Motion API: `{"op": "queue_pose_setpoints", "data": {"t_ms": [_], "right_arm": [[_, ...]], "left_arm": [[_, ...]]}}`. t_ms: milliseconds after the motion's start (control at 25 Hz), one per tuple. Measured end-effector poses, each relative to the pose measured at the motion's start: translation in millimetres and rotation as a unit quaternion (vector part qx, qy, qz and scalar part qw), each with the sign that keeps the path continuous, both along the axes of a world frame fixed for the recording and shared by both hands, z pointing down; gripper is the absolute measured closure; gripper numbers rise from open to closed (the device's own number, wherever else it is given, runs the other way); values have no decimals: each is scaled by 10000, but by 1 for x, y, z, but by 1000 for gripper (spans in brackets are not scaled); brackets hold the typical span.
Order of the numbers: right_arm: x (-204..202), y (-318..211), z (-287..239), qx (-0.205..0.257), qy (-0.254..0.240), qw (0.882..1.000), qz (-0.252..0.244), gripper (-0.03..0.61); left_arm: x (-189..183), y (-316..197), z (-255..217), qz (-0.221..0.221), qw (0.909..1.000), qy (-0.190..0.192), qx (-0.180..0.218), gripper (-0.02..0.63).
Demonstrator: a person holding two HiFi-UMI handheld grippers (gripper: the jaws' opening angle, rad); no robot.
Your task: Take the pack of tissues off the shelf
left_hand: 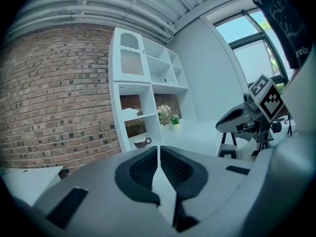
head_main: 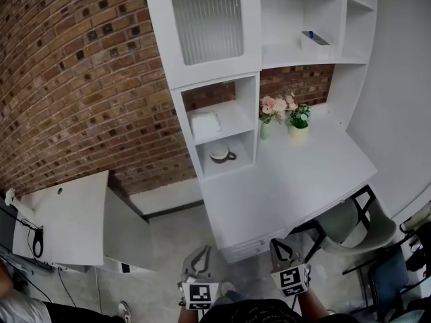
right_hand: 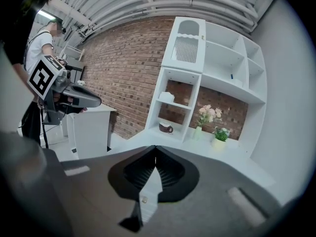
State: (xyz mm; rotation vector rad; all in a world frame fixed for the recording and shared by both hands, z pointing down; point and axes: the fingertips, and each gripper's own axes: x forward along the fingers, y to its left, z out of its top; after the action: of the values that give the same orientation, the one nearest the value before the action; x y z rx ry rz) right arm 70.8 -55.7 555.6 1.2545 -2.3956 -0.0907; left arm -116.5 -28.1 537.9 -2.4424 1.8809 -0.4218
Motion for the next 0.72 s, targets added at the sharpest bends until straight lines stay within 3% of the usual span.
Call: {"op": "queue_pose_setpoints", "data": {"t_ms": [240,480,720], "right_arm": [[-26,-23,0,32,-7,9998,188,574],[-49,-42,-1,15,-132,9990,428,574],[-65,-52,4,109,-18,9988,485,574]], "left_arm": [[-29,-28,-4,104,9998,157,64,591],[-53,-52,-9,318,9995,-3,74,591],[-69,-69,-9,454,9989,110,89,591]]}}
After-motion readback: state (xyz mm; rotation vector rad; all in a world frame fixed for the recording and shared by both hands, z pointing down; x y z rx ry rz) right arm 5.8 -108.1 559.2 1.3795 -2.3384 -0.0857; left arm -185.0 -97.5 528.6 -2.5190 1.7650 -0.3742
